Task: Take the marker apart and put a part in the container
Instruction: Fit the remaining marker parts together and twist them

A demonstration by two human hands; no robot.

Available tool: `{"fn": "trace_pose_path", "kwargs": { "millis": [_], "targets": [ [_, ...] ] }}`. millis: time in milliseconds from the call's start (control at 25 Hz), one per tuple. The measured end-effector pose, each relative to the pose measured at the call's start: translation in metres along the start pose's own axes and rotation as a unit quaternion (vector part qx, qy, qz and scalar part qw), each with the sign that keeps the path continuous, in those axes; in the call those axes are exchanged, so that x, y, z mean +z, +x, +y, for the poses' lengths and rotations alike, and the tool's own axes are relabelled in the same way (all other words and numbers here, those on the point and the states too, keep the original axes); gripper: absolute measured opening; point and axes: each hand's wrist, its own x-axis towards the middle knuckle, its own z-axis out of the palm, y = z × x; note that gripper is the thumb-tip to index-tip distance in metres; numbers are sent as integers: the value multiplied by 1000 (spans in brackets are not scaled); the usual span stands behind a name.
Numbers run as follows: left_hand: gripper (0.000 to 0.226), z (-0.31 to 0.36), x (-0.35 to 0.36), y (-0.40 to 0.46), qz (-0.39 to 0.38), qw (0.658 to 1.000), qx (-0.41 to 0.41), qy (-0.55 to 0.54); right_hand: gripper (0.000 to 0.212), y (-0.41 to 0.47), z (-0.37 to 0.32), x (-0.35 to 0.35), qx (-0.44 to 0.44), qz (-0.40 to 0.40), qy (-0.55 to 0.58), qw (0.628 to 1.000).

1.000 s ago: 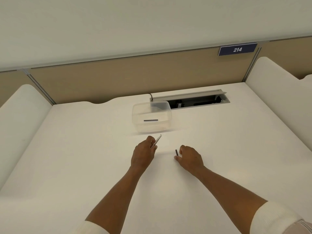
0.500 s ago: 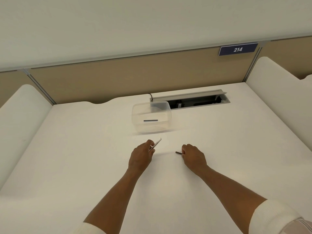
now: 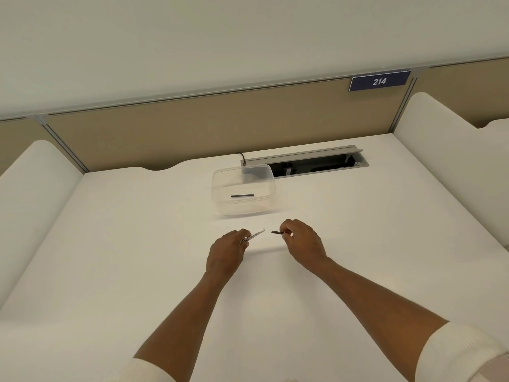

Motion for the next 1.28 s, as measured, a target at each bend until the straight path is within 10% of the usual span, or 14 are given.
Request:
{"fn": "trace_pose_path", "kwargs": {
  "millis": [1280],
  "targets": [
    [16,7,2,-36,-19,999,30,28,14,-40,-9,-4,-40,13,-14,999]
  ]
}}
